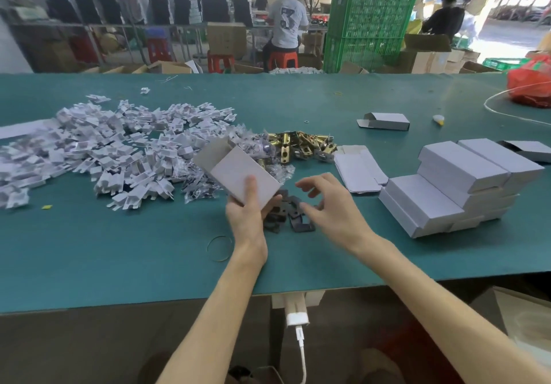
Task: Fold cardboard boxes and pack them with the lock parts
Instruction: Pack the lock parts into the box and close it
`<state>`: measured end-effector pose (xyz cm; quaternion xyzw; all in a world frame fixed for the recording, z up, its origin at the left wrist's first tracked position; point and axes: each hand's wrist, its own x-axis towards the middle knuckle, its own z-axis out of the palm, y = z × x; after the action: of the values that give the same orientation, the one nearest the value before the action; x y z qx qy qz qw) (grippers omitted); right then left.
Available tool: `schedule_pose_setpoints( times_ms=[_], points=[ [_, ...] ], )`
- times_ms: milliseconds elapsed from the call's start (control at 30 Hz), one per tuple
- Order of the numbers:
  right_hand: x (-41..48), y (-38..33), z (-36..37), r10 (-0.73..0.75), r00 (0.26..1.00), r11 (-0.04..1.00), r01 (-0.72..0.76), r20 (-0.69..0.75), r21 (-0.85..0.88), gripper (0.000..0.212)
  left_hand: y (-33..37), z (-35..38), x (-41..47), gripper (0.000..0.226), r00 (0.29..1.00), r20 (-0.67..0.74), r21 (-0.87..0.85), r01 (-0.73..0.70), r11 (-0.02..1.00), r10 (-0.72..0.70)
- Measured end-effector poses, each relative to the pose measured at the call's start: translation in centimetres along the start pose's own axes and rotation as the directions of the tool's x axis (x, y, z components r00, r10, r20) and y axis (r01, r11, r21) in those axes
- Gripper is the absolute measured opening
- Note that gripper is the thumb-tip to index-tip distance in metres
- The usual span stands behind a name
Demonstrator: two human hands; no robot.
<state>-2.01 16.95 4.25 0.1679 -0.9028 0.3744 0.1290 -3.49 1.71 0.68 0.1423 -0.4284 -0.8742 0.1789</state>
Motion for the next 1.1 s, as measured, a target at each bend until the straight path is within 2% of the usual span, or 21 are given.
schedule_pose_setpoints(
  times_ms=[100,200,300,367,467,567,667,733,800,900,967,1033,1100],
  points=[
    [4.3,-0.6,1.0,0.0,0.991,0.988,0.021,0.135,-0.151,0.038,0.2,-0.1,0.3,0.029,0.997,-0.067,-0.103,-0.03,0.994,0.024],
    [7.4,-1.1,3.3,0.029,0.975,0.979,0.017,0.22,-0.205,0.049,0.5,-0.3,0.5,0.031,0.992,-0.118,-0.169,-0.052,0.984,0.033],
    [9.1,-1.5,5.7,0.035,0.963,0.966,0.036,0.268,-0.256,0.063,0.4,-0.4,0.6,0.032,0.99,-0.129,-0.17,-0.078,0.982,0.057],
    [9.9,-1.5,6.8,0.037,0.953,0.923,0.083,0.301,-0.377,0.067,0.3,-0.3,0.6,0.036,0.989,-0.134,-0.149,-0.086,0.985,0.066],
    [10.7,-1.4,7.5,0.05,0.958,0.869,0.099,0.284,-0.486,0.052,0.3,-0.3,0.8,0.033,0.987,-0.147,-0.125,-0.077,0.989,0.058],
    [11.2,-1.3,7.0,0.043,0.968,0.883,0.08,0.249,-0.463,0.029,0.2,-0.3,0.6,0.038,0.987,-0.15,-0.056,-0.073,0.996,0.064],
    [11.0,-1.2,5.9,0.016,0.957,0.88,0.124,0.29,-0.459,0.015,0.1,-0.1,0.4,0.027,0.991,-0.104,0.011,-0.086,0.996,0.087],
    [10.8,-1.3,5.7,0.029,0.922,0.857,0.176,0.387,-0.484,0.03,0.2,0.1,0.3,0.026,0.991,-0.094,0.027,-0.092,0.995,0.094],
    [10.9,-1.4,5.8,0.054,0.906,0.833,0.191,0.42,-0.519,0.027,0.2,0.0,0.3,0.032,0.99,-0.106,0.021,-0.087,0.996,0.089],
    [11.2,-1.6,6.1,0.09,0.889,0.781,0.217,0.449,-0.586,0.035,0.4,-0.1,0.2,0.034,0.989,-0.121,-0.006,-0.088,0.996,0.087],
    [11.3,-1.7,6.1,0.113,0.883,0.757,0.221,0.456,-0.615,0.047,0.4,-0.1,0.1,0.027,0.988,-0.108,0.033,-0.106,0.994,0.109],
    [11.4,-1.6,6.0,0.119,0.89,0.757,0.206,0.441,-0.62,0.054,0.3,0.1,0.0,0.019,0.987,-0.076,0.08,-0.135,0.988,0.141],
    [11.4,-1.4,5.9,0.087,0.905,0.769,0.204,0.416,-0.606,0.051,0.3,0.2,0.0,0.02,0.986,-0.066,0.097,-0.146,0.985,0.152]
  ],
)
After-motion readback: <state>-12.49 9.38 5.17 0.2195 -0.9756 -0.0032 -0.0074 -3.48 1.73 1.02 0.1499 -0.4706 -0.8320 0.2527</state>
